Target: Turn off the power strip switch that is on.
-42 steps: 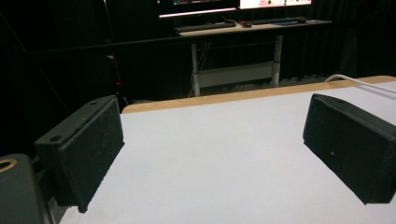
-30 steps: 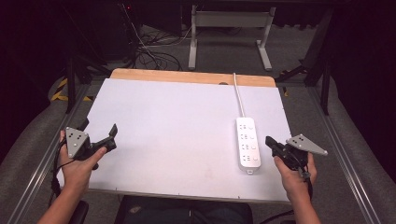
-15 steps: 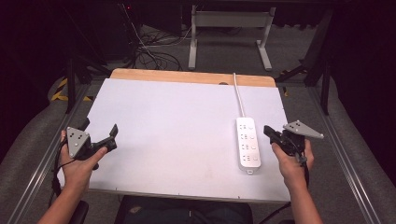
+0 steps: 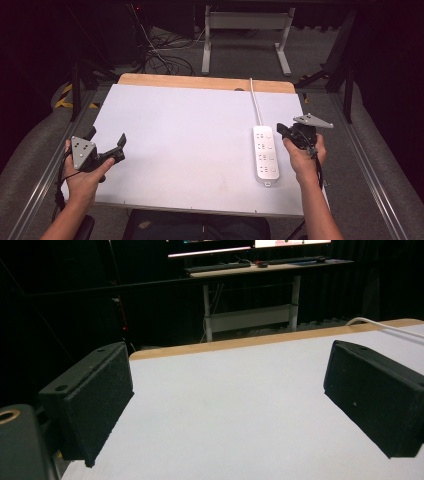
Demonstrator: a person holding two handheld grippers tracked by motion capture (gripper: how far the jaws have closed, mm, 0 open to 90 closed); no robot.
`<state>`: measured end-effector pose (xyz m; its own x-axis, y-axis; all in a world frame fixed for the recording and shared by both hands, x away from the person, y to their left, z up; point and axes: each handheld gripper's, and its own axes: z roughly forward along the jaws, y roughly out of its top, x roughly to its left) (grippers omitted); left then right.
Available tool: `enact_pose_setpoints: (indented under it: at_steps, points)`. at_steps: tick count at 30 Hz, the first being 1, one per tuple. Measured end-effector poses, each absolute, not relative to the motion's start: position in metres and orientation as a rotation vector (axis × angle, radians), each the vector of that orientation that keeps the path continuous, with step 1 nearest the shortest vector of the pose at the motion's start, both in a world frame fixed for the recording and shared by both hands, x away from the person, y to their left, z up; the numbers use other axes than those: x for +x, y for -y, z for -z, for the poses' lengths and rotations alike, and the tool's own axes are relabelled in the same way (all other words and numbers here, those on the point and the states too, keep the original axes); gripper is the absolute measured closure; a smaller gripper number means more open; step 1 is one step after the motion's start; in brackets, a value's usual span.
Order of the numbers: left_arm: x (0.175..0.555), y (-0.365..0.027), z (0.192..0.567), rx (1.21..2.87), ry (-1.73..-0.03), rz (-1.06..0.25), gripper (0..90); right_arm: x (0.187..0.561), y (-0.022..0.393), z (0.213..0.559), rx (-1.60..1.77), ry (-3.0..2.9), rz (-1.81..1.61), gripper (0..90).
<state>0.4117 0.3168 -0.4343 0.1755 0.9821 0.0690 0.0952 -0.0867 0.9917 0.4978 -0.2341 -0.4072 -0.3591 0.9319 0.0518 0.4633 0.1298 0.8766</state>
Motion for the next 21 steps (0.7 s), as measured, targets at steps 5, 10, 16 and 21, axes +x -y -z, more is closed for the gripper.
enact_pose_setpoints:
  at_steps: [5, 10, 16, 21]
  points:
    - [0.412, -0.316, 0.435, 1.423, -1.116, -1.081, 6.2, 0.51, 0.234, 0.415, 1.378, -1.912, -1.104, 90.0]
    - [0.411, -0.317, 0.435, 1.421, -1.114, -1.083, 6.4, 0.526, 0.231, 0.431, 1.418, -1.963, -1.027, 90.0]
    - [0.411, -0.317, 0.435, 1.426, -1.116, -1.081, 6.7, 0.541, 0.223, 0.446, 1.444, -2.026, -0.951, 90.0]
    - [0.411, -0.318, 0.435, 1.426, -1.119, -1.075, 7.0, 0.545, 0.22, 0.455, 1.446, -2.058, -0.909, 90.0]
